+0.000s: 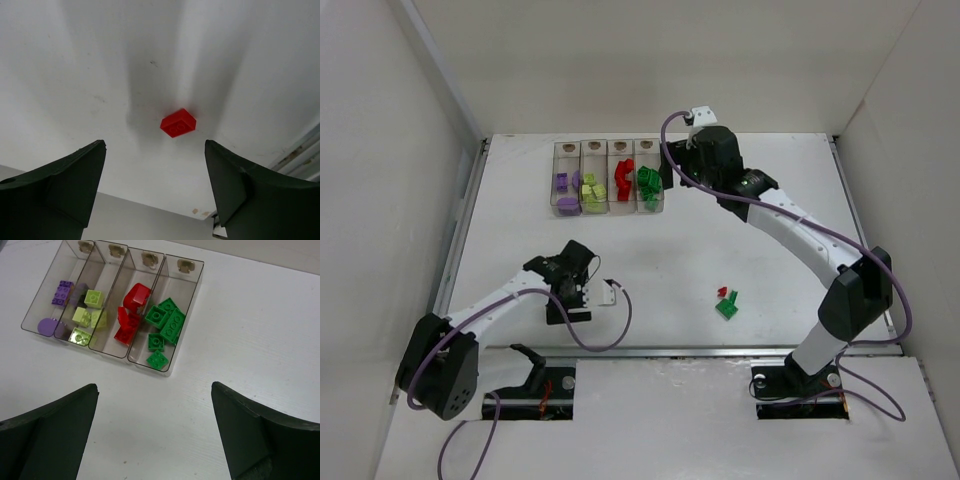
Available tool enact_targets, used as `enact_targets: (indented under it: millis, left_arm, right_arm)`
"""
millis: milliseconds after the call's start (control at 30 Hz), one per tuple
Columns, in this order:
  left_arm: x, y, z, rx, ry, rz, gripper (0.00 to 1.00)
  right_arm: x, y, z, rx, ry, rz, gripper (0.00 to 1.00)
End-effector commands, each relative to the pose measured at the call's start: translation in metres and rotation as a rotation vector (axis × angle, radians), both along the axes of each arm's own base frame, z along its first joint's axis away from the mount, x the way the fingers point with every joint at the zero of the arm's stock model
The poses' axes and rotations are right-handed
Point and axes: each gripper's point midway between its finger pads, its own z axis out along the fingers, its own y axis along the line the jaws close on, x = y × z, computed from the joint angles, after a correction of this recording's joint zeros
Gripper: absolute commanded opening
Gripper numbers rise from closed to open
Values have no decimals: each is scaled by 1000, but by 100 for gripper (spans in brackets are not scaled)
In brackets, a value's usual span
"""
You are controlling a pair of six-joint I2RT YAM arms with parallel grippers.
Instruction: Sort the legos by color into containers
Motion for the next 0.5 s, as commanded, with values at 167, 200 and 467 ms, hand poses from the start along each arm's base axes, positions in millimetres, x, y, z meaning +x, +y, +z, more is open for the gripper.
enact_targets:
  millis: [167,200,467]
  left_arm:
    - [10,-11,-15,-31,-25,-72,63]
    - [9,-13,-16,-44,-17,-76,61]
    - [1,-17,-23,-52,27,-81,53]
  right_arm:
    - [0,-2,18,22,-35,-31,100]
    - [-1,-3,16,17,-28,-31,100]
    - [0,-5,16,5,-34,-38,100]
